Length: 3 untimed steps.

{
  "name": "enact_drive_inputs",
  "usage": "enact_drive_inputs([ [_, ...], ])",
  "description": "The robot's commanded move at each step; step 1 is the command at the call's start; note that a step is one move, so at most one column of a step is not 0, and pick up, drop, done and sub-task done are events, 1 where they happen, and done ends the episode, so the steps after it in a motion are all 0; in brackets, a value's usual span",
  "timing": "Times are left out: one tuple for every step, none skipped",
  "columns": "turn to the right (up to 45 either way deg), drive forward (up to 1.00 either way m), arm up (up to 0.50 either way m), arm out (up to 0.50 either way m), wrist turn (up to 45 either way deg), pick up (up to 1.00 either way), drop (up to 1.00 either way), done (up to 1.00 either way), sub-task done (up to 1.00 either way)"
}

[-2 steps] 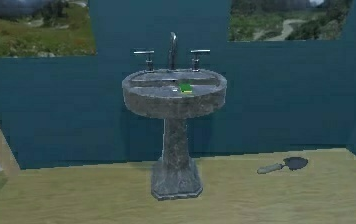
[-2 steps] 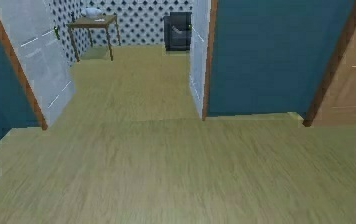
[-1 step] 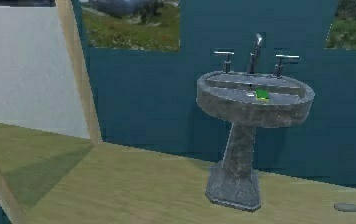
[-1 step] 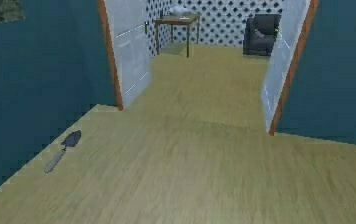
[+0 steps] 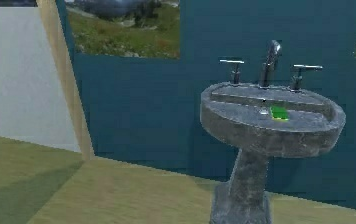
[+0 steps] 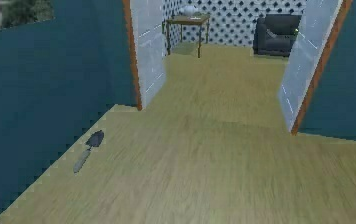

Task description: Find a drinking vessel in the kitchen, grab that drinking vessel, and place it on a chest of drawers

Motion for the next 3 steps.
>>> enact_drive_inputs([
  [-33.0, 0.0, 0.0, 0.0, 0.0, 0.0, 0.0, 0.0, 0.0],
  [0.0, 1.0, 0.0, 0.0, 0.0, 0.0, 0.0, 0.0, 0.0],
  [0.0, 0.55, 0.0, 0.0, 0.0, 0.0, 0.0, 0.0, 0.0],
])
